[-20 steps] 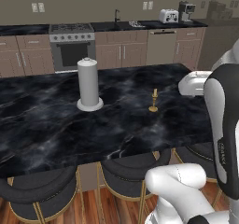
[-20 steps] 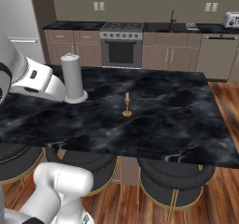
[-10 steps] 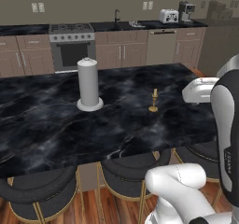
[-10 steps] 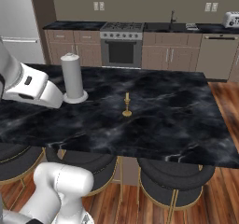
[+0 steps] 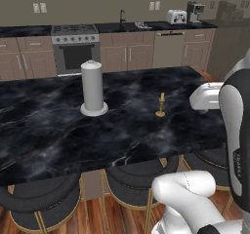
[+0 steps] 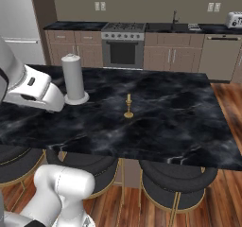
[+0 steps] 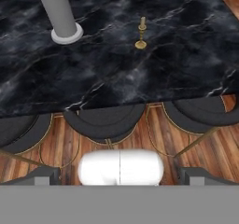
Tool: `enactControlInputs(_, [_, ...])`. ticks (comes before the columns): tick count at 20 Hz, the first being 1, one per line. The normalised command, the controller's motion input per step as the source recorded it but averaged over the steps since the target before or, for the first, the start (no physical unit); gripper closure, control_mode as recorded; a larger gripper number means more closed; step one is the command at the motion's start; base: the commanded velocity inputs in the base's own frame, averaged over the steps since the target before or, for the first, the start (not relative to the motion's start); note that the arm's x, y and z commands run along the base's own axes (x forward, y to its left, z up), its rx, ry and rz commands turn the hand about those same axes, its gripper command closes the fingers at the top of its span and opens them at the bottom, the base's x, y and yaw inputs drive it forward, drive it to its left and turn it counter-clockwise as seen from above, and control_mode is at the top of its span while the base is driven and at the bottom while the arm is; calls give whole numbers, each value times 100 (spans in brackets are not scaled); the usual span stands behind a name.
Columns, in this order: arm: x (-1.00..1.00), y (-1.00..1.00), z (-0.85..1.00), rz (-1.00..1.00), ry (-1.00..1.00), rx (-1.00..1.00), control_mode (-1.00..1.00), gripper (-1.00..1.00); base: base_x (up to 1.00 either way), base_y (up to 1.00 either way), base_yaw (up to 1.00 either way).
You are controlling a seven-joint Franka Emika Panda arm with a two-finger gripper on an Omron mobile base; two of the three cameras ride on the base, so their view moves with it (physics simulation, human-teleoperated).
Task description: Get the candle and the beer from the cabinet and move them to the dining counter.
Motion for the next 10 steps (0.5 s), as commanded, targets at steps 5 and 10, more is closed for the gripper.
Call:
enactControlInputs(5, [0, 1, -26, 0, 6, -1, -100, -100, 0, 0, 0])
enactControlInputs(10, [0, 0, -16, 0, 7, 0, -100, -100, 0, 0, 0])
